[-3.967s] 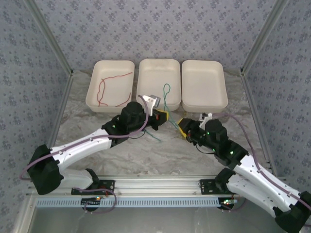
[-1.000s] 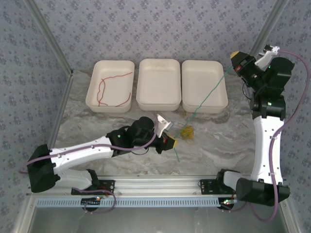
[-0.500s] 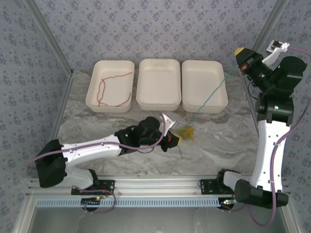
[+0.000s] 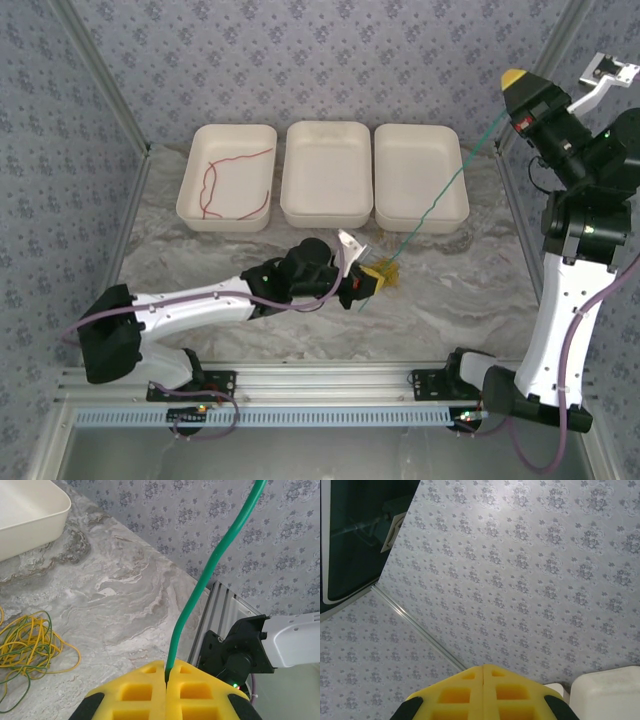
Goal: Untangle the cables
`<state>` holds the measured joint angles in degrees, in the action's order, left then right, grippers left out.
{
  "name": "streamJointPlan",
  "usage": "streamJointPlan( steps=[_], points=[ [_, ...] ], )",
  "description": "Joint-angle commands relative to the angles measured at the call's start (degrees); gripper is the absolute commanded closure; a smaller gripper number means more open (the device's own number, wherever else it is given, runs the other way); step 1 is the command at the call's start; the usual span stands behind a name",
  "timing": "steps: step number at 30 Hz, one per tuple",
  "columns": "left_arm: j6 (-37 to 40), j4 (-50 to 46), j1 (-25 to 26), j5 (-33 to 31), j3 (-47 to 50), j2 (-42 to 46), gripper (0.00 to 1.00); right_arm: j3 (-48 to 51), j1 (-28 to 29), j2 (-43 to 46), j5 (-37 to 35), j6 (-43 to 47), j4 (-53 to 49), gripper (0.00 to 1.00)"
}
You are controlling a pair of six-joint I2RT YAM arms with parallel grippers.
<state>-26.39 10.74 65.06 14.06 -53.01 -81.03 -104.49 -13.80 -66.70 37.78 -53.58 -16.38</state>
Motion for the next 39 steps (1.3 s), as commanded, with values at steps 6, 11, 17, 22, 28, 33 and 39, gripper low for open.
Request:
streamJointPlan(
  steps=[6,11,17,22,28,33,39],
  points=[
    [2.0,-25.6,1.4,-0.6,2.1,3.6,1.0,-0.1,6.8,3.2,-10.2,10.7,7.4,1.0],
    [4.6,-29.6,1.4,1.9,1.7,0.1,1.0,-5.0,6.5,0.9,-11.0,12.7,4.4,1.0],
    [3.9,-25.3,1.4,0.7,6.6,-5.9,1.0,-14.0,5.7,-2.8,-10.8,12.0,2.8,1.0],
    [3.9,-25.0,1.4,-2.8,6.1,-5.6,1.0,-17.2,6.0,-4.2,-9.9,12.3,0.9,1.0],
    [1.8,-24.7,1.4,-9.8,2.9,7.5,0.68,-5.5,10.8,-1.4,-10.6,16.2,-1.9,1.0],
    [2.1,-28.0,1.4,-10.7,-1.5,13.8,0.4,2.1,15.1,-0.6,-13.9,19.4,-4.0,1.0],
    [1.7,-27.7,1.4,-13.1,-3.0,19.4,0.37,3.4,16.6,-1.7,-15.3,20.5,-6.6,1.0]
  ],
)
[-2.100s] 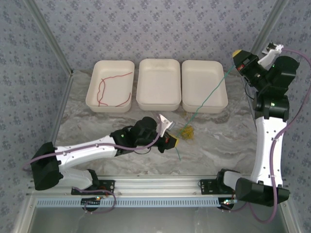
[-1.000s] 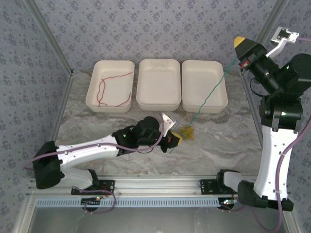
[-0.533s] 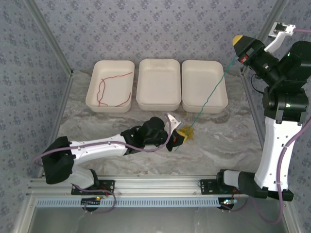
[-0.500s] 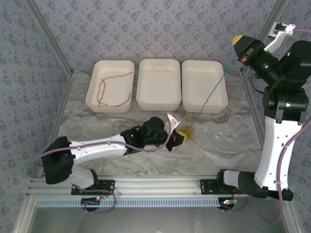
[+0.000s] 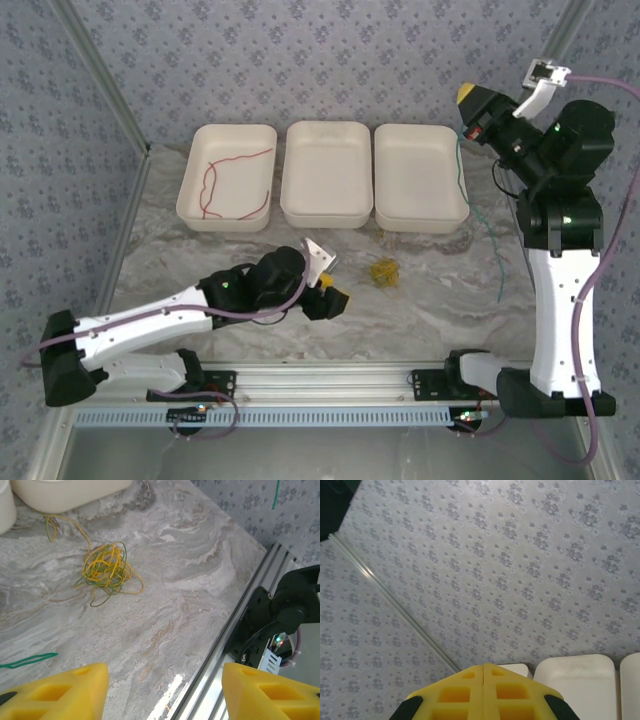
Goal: Untangle the cables
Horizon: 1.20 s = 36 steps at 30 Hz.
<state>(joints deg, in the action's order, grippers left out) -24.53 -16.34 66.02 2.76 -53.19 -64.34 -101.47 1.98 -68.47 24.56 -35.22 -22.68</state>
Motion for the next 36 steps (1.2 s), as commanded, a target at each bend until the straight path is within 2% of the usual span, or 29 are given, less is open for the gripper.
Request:
streamJointPlan(
  steps=[1,3,7,9,14,17,22,28,31,36],
  points=[
    [-0.6,1.3,0.4,-1.9,-3.0,3.0,0.36,0.2,1.1,-0.1,-2.6,2.4,-1.1,1.0],
    [-1.0,6.8,0.8,-1.9,-3.1,2.5,0.35,0.1,1.9,-0.3,-3.9,2.5,-2.1,1.0],
    [0.2,16.0,2.9,-9.5,-6.3,-2.6,0.3,0.2,4.2,-1.1,-6.8,1.8,-3.5,1.0],
    [0.6,20.9,3.2,-10.7,-8.0,-6.6,0.27,0.6,5.9,-1.4,-7.7,1.2,-3.3,1.0],
    [3.8,24.5,4.6,-15.9,-16.8,-18.0,0.25,1.0,12.1,-1.8,-12.1,0.7,-3.6,1.0],
    [5.7,28.3,4.7,-16.4,-19.6,-21.7,0.23,1.1,14.7,-1.9,-13.7,0.1,-3.7,1.0],
    [7.1,29.9,4.7,-14.6,-24.4,-26.2,0.23,1.0,17.7,-1.5,-15.8,0.1,-4.1,1.0],
    [6.4,33.8,4.7,-13.3,-25.0,-27.1,0.22,1.9,19.3,-0.7,-16.3,-0.1,-3.9,1.0],
    [6.6,30.4,4.5,-13.9,-28.1,-29.0,0.22,2.5,20.0,-0.2,-16.6,-0.4,-3.6,1.0],
    [5.1,25.0,3.1,-16.2,-31.3,-32.4,0.31,3.1,20.4,0.7,-17.2,-2.4,-3.3,1.0]
  ],
)
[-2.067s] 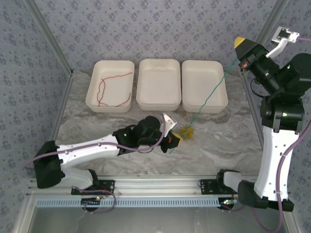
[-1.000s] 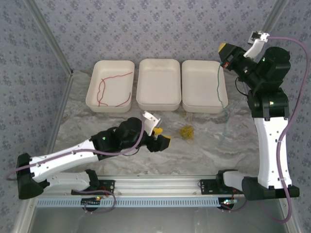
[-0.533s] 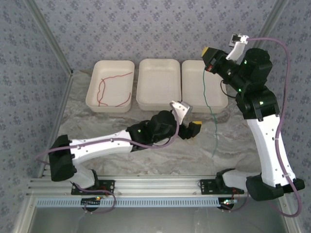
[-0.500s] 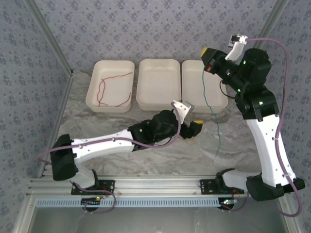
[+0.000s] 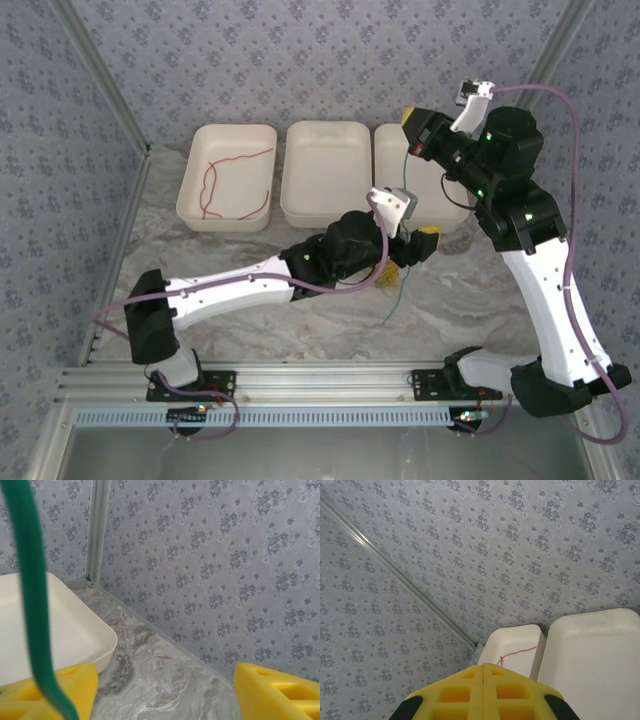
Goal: Untangle the cables
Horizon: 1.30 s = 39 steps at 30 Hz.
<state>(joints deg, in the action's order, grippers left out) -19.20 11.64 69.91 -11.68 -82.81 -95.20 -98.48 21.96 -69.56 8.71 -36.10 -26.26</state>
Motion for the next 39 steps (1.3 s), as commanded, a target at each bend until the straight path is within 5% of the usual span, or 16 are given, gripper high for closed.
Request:
streamJointPlan(
  steps=[1,5,11,12,15,21,27,39],
  points=[
    [-0.8,-2.4,-1.3,-1.4,-1.0,-1.6,0.36,0.0,0.3,1.9,-1.4,-1.7,0.2,1.0],
    [-2.3,0.3,-2.4,0.8,0.4,-1.1,1.0,0.1,0.3,2.2,-1.8,-1.8,-0.2,1.0],
    [-4.9,1.8,-2.6,3.4,2.5,2.1,1.0,-2.2,0.0,1.5,-2.3,-0.4,-2.8,1.0],
    [-6.2,0.4,-3.3,4.4,2.3,2.9,1.0,-3.1,-0.5,1.4,-3.4,-0.4,-4.5,0.88],
    [-13.5,-6.6,-8.6,10.6,-0.4,4.3,1.0,-3.3,-2.7,3.1,-7.0,1.3,-8.6,0.02],
    [-26.1,-16.2,-24.0,22.2,-6.1,2.9,1.0,3.8,-3.7,11.3,-13.6,2.6,-12.6,0.01],
    [-28.6,-11.9,-37.6,29.5,-9.4,-1.8,1.0,19.1,-1.8,19.8,-12.6,0.6,-9.3,0.01],
    [-24.7,-6.2,-48.0,28.2,-25.6,-24.0,1.0,31.1,7.6,26.2,-15.8,-1.1,-8.9,0.03]
  ],
)
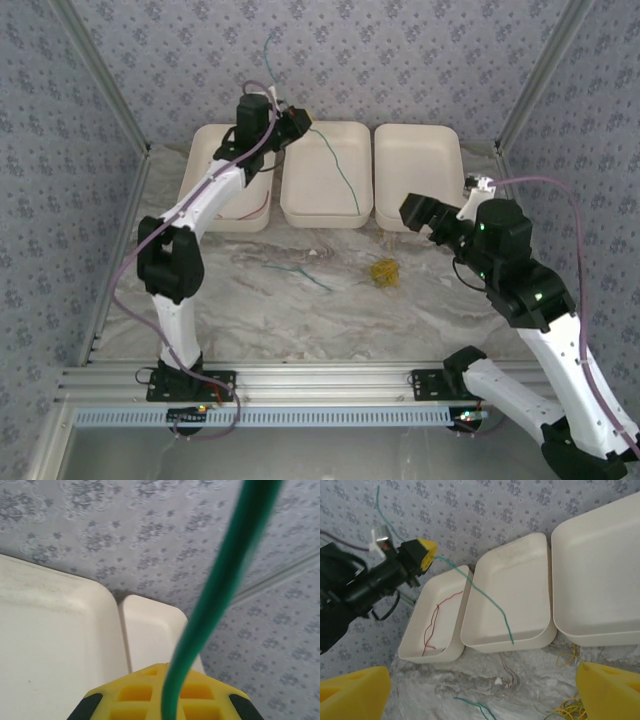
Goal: Untangle the cables
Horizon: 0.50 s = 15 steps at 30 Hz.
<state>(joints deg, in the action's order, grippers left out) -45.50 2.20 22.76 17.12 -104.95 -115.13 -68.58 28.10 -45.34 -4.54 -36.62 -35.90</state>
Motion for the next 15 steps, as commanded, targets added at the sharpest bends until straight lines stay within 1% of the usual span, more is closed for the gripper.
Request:
streamJointPlan(
  steps=[1,3,5,9,11,12,13,15],
  points=[
    [1.3,3.6,-1.2,-0.6,-5.1,-6.4,1.0,2.1,1.9,2.2,-2.5,-0.4,0.6,0.03],
    [0.4,0.5,-1.7,0.7,-13.0,-12.9,1.0,2.8,2.5,2.6,-2.8,-0.4,-0.1,0.03],
    [0.7,-6.5,-1.4,2.0,-23.7,-20.3,1.0,3.5,3.1,3.1,-3.4,-0.3,-1.0,0.04],
    [2.3,-29.1,0.2,1.1,-52.8,-37.5,1.0,5.3,3.3,3.8,-4.2,-0.1,-1.3,0.04],
    [0.9,-37.4,0.7,-0.5,-63.1,-43.6,1.0,5.6,3.3,3.5,-4.3,0.1,-1.2,0.03],
    [0.2,-40.5,0.8,-2.2,-65.4,-45.1,1.0,5.7,3.3,3.3,-4.3,0.1,-1.1,0.03],
    [-0.6,-43.5,0.9,-3.6,-65.1,-45.3,1.0,5.7,3.3,3.2,-4.3,0.1,-1.1,0.03],
    [-0.9,-43.1,1.2,-3.8,-60.2,-44.0,1.0,5.9,3.4,2.9,-4.1,0.1,-0.7,0.04]
  ],
)
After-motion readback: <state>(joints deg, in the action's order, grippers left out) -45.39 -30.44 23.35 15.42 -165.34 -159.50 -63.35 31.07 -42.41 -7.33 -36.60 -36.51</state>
